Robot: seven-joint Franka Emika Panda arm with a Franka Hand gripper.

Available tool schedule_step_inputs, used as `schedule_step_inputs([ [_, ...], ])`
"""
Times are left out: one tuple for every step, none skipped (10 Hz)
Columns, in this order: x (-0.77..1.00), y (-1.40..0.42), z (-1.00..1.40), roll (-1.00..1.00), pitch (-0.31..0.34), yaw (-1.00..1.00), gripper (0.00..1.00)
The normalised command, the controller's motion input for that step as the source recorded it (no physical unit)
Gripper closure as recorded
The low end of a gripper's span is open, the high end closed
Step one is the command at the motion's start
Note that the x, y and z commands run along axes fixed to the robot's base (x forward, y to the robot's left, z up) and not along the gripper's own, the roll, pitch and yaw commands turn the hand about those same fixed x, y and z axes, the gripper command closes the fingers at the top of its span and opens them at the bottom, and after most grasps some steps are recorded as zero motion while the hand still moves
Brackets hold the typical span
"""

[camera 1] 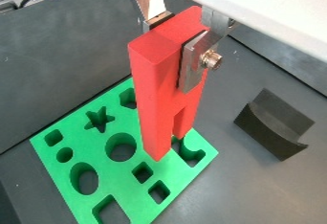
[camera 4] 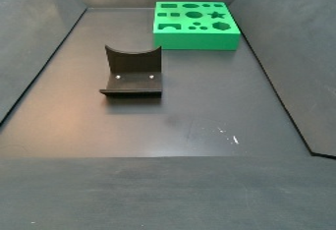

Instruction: Insert the double-square object.

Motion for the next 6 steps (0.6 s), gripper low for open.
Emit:
schedule_step_inputs([
  [0.00,0.00,-0.27,0.00,-0.020,-1.00,1.00],
  [0.05,0.00,-0.25,0.00,-0.020,-1.00,1.00],
  [0.12,0.00,-0.23,0.00,-0.021,-0.97,1.00],
  [0.13,0.00,-0.25,0.00,-0.016,-0.97,1.00],
  [0.08,0.00,-0.29,0.00,0.000,-1.00,1.00],
  [0.02,0.00,-0.29,0.00,0.000,-1.00,1.00],
])
